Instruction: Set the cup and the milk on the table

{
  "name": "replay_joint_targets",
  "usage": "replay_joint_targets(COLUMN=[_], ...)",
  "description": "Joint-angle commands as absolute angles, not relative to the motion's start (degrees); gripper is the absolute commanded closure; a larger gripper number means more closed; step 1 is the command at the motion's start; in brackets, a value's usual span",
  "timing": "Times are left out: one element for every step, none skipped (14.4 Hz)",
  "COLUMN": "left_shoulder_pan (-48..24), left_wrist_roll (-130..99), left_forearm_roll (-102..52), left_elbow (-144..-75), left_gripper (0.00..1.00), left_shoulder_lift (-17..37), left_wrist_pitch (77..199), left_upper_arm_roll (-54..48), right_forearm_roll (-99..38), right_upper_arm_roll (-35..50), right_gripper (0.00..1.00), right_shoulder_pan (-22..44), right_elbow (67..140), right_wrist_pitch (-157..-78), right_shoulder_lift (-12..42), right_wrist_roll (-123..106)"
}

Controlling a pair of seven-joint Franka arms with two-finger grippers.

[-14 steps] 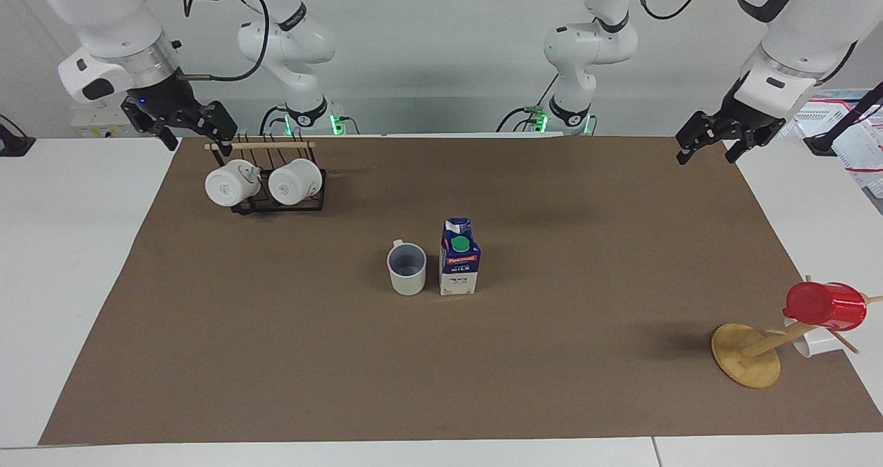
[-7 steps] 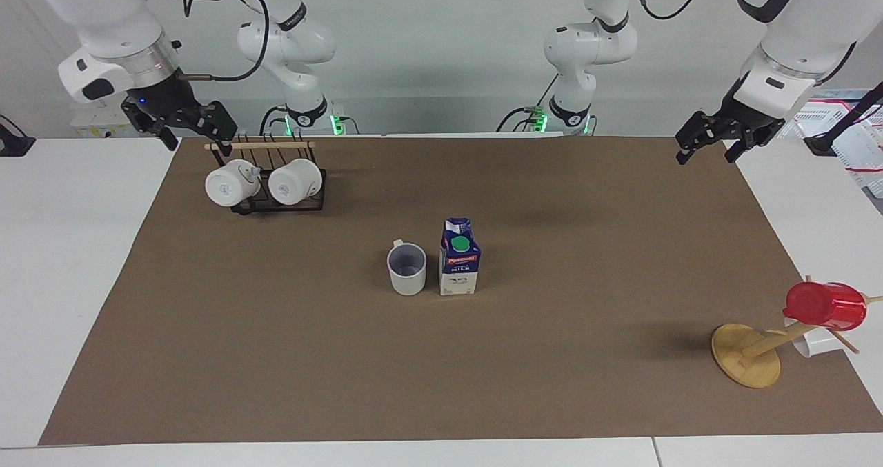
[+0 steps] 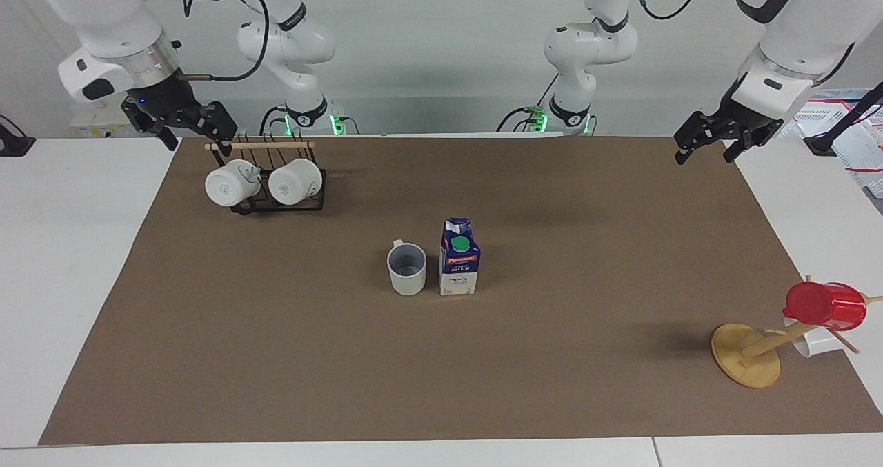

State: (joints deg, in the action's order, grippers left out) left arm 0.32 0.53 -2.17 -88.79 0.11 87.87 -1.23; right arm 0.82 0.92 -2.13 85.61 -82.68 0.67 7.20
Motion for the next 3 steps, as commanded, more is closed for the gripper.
replay_joint_targets(left_shoulder_pan=[0.8, 0.8, 0.8], left_wrist_roll=[1.1, 1.1, 1.1], left_forearm_roll=[-2.2, -2.2, -2.2], left_elbow=[-90.4, -90.4, -90.4], left_gripper=[0.00, 0.00, 0.00], left_shoulder_lift=[-1.6, -1.6, -1.6], left_wrist_pitch=[87.5, 87.5, 87.5], left_upper_arm_roll=[-1.2, -1.2, -1.3], right_forearm_roll=[0.5, 0.5, 0.5], right_upper_arm_roll=[1.2, 1.3, 1.3], right_gripper=[0.00, 0.00, 0.00], right_shoulder_pan=[-2.8, -2.8, -2.4], right_elbow=[85.9, 85.9, 86.1], right_wrist_pitch=[-83.0, -83.5, -85.0], right_shoulder_lift=[0.5, 0.6, 0.5], right_wrist_roll=[5.7, 5.7, 5.7])
